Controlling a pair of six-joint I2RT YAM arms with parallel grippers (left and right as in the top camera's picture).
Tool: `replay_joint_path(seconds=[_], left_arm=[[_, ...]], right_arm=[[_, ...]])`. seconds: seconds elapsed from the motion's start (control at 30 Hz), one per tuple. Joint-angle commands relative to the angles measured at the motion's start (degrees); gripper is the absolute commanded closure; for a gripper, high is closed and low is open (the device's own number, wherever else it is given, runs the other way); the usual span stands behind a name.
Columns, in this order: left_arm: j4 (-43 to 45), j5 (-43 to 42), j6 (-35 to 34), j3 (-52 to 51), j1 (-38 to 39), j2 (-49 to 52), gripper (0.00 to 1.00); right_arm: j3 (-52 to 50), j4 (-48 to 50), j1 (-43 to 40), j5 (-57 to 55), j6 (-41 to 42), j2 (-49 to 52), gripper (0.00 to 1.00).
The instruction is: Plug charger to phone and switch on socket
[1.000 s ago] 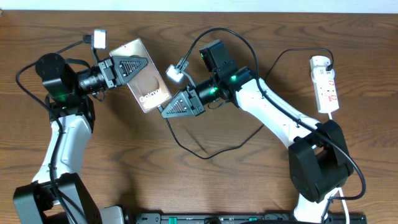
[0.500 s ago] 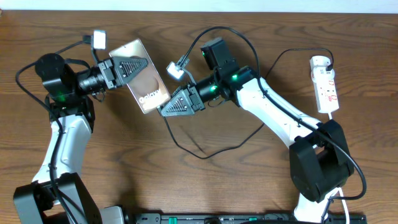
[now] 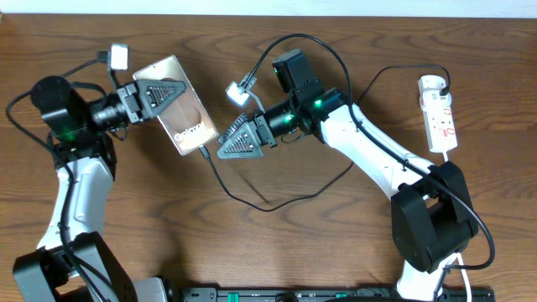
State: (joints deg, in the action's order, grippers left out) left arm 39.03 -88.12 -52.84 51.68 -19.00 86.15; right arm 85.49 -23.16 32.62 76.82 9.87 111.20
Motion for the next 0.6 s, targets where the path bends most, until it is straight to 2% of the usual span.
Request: replay_joint_path(seconds=[0.0, 0.1, 0.23, 0.33, 0.57], left_arm=[[-0.72, 1.81, 0.74, -0.15, -2.78, -0.31, 0.93], [-4.59, 3.58, 2.08, -0.15, -4.85, -0.31, 0.93], [-13.20, 3.74, 8.96, -0.20, -6.49, -0.31, 0.93], [-23.45, 5.18, 17.20, -0.22, -6.80, -0.31, 0.92], [-54.47, 19.89, 40.09, -0.26, -6.21, -0.31, 0.93]], right_arm=[[1.33, -1.46, -0.31, -3.89, -0.24, -0.31, 0.01], [1.33, -3.54, -0.72, -7.67, -0.24, -0.31, 0.01], [1.33, -5.57, -1.51, -12.50, -0.26, -0.31, 0.01], [1.33, -6.82, -2.36, -16.09, -0.24, -0.31, 0.01], [1.36, -12.41, -5.55, -24.74, -0.24, -0.31, 0.01]])
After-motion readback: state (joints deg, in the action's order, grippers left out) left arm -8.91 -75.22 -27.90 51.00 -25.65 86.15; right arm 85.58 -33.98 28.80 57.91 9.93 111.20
